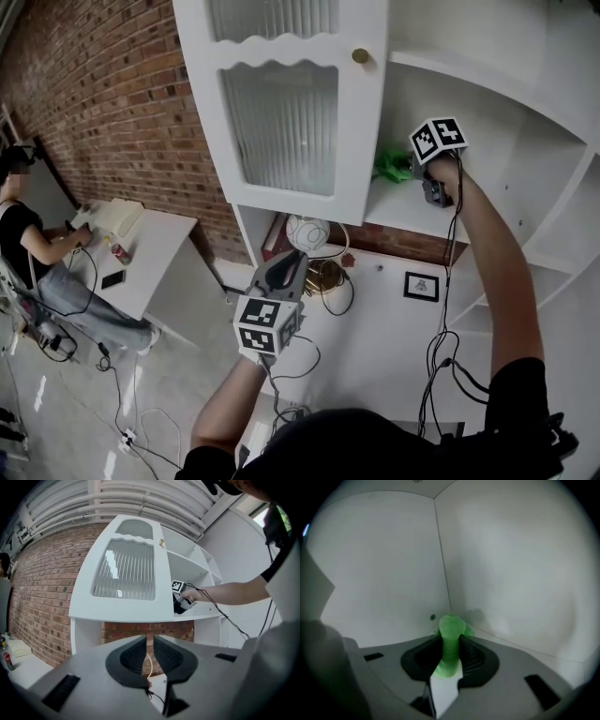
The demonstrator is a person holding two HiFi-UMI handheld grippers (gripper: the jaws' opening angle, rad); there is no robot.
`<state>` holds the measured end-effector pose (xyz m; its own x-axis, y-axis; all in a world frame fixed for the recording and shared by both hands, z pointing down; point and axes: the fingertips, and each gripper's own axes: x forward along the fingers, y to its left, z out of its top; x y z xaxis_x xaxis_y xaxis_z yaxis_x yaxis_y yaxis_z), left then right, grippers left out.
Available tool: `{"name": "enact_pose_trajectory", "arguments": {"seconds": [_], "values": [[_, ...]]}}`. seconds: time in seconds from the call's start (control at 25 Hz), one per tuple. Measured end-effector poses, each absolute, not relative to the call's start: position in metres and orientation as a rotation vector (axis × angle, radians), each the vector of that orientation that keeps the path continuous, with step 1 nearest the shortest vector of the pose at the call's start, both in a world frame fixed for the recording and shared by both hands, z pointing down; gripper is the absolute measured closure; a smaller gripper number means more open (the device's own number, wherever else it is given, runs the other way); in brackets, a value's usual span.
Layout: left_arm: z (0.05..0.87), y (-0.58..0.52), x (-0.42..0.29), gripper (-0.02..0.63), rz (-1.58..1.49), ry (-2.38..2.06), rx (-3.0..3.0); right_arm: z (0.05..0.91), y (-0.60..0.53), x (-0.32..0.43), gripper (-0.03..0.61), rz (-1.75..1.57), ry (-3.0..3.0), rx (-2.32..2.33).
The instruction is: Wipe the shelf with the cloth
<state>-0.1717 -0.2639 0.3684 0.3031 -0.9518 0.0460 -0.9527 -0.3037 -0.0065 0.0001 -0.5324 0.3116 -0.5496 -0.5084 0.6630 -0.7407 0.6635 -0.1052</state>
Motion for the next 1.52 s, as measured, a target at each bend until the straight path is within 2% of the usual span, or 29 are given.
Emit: {"name": "enact_pose_trajectory", "arguments": {"seconds": [0.68,1.52], "values": [[0.388,-0.289,-0.095,0.568,0.065,-1.596,2.641,0.316,-0.523,0.138,0.486,0.412,-2.047,1.204],[0.399,-0.298,-0.077,0.568,0.061,-1.475,2.701,0.323,-0.527,0.243,0.491,-0.095,-1.246,1.256]]}}
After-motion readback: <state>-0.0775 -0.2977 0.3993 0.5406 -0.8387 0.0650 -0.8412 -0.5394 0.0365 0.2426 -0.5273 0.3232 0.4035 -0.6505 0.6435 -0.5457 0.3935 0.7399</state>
